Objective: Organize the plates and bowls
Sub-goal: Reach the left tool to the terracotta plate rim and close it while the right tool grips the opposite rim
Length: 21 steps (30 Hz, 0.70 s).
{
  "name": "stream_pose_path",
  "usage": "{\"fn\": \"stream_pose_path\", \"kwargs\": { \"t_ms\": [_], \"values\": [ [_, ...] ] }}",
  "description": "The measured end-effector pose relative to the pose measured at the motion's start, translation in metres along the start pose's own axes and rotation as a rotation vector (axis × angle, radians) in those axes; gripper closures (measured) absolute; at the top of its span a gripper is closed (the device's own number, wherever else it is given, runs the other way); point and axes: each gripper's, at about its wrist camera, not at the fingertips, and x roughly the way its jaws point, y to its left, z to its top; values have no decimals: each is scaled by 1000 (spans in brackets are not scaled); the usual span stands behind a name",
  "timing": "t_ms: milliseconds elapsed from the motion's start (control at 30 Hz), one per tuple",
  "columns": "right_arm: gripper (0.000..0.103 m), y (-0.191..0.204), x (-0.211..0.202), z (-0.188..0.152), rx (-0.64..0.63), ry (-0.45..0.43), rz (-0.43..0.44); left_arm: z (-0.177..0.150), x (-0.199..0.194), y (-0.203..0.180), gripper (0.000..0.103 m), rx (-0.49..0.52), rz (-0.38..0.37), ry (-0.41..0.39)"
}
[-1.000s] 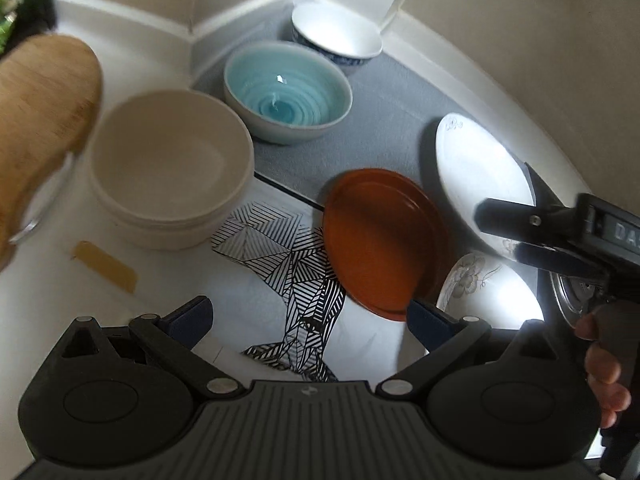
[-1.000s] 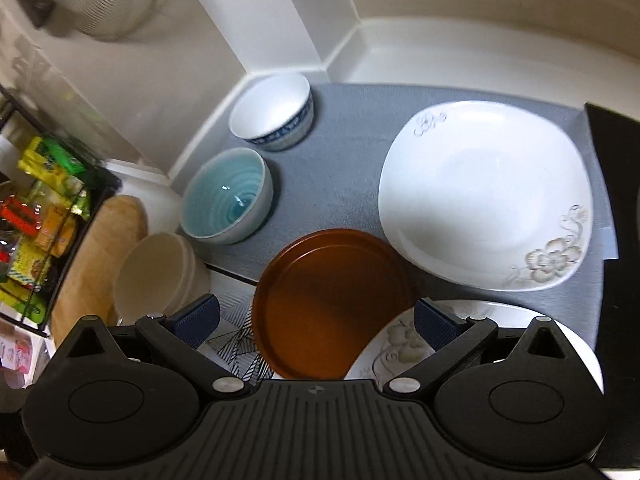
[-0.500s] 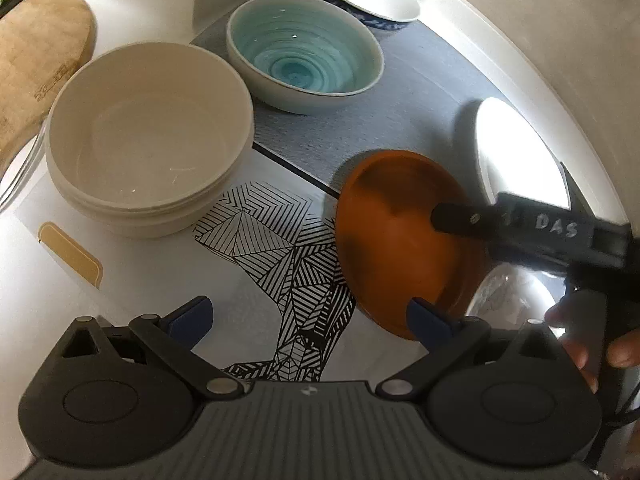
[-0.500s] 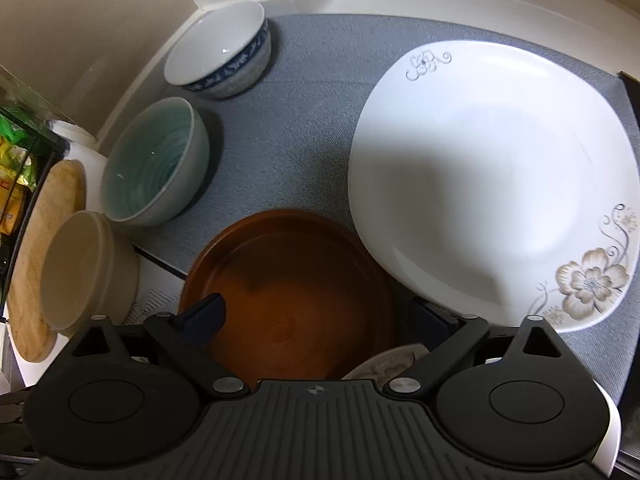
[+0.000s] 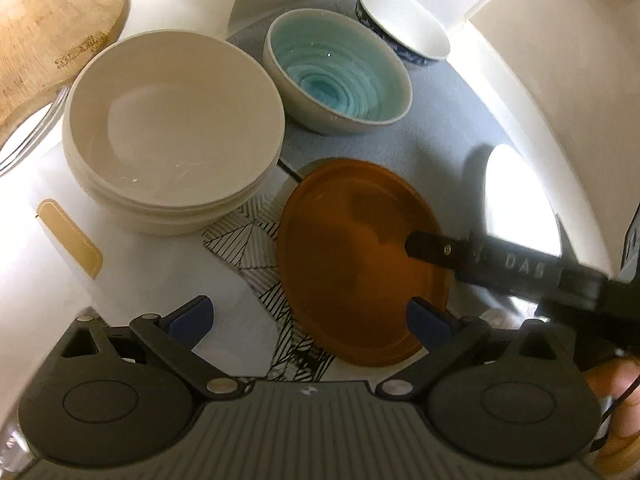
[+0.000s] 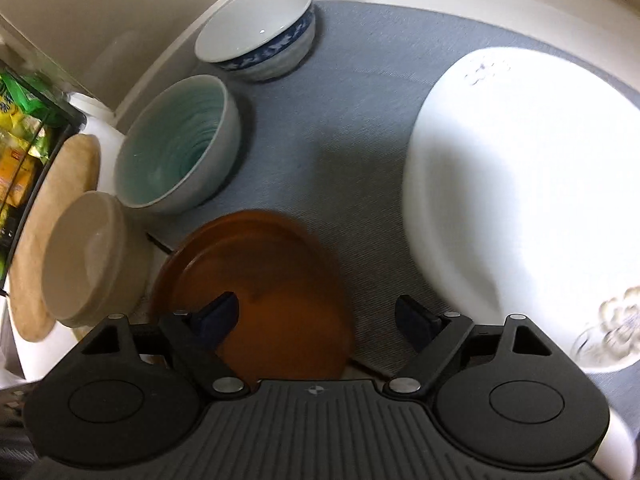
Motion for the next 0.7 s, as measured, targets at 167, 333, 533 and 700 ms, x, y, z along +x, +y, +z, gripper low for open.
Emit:
{"fn": "stream_pose_path", "kwargs": {
  "t_ms": [167,333,533,700],
  "values": [
    [15,-5,-1,2,-7,-2,2,9,3,-2,19,-45,18,-14],
    [15,0,3,-1,-46,-21,-10,15,8,-3,36,-51,65,-16],
    [47,20,9,-9,-144,-82,-51,23,18,-12,61,-9,143,-9],
    [89,28,11,-13,-205,-95,-75,25,16,-7,83,-3,157,-2]
  ]
}}
